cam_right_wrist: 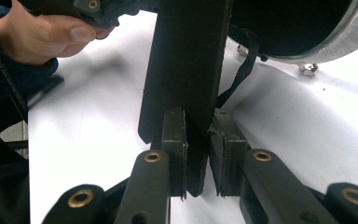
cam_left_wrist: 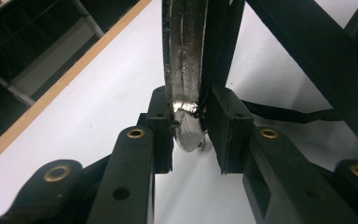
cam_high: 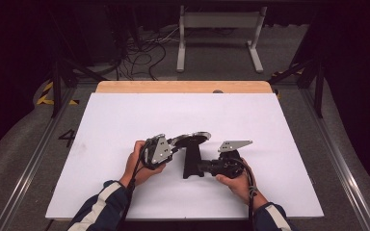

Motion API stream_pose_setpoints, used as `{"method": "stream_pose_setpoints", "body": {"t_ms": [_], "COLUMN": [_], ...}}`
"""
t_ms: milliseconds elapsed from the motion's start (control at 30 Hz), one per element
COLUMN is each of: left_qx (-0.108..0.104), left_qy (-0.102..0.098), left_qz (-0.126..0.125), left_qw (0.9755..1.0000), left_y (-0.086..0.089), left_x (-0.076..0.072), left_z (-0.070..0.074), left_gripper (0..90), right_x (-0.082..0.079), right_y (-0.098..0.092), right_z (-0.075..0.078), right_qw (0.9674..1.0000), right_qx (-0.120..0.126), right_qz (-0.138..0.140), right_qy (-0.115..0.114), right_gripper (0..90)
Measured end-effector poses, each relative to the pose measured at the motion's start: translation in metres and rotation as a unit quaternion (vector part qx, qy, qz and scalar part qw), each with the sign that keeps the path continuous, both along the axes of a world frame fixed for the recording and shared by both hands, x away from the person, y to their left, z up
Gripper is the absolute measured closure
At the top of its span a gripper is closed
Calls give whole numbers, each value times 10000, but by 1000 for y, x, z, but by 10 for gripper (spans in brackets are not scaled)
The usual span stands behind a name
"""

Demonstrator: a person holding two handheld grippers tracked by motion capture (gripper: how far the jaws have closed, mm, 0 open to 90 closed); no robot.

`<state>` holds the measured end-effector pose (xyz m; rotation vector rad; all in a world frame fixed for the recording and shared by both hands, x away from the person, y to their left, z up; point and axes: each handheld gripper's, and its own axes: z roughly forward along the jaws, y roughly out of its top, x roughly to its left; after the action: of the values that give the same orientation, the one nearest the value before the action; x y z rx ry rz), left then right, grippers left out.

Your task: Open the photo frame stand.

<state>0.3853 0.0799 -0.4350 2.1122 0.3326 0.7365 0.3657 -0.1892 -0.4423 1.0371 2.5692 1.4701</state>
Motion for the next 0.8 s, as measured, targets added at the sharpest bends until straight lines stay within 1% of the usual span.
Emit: {"method": "stream_pose_setpoints", "body": {"t_ms": [133, 233, 333, 400, 533, 600, 767, 800], "left_qx": [113, 182, 186, 121, 15, -45, -78, -78], "left_qy": [-151, -184, -187, -112, 11, 104, 224, 224], "left_qz": [18, 35, 11, 21, -44, -86, -160, -160], "left_qw": [9998, 9997, 9997, 9999, 10000, 9999, 9996, 9996], "left_y": [-1, -2, -2, -1, 1, 3, 10, 10], "left_x": [-3, -4, -4, -3, -2, 0, 0, 0], "left_z": [-1, -2, -3, -3, -4, -4, -3, -3], "left_gripper": [717, 718, 718, 720, 726, 730, 744, 745], "right_x": [1, 1, 0, -1, -2, -2, -3, -3], "right_y": [1, 1, 2, 3, 2, 3, 3, 3], "right_z": [-1, -3, -4, -4, -5, -5, -5, -5], "right_qw": [10000, 9999, 9998, 9997, 9998, 9997, 9997, 9997], "right_qx": [-93, -117, -175, -224, -195, -207, -224, -224], "right_qz": [-4, 31, 46, 44, 38, 47, 45, 45], "right_qy": [-21, -14, -41, -48, -49, -71, -85, -85], "right_gripper": [777, 779, 781, 780, 782, 783, 786, 786]}}
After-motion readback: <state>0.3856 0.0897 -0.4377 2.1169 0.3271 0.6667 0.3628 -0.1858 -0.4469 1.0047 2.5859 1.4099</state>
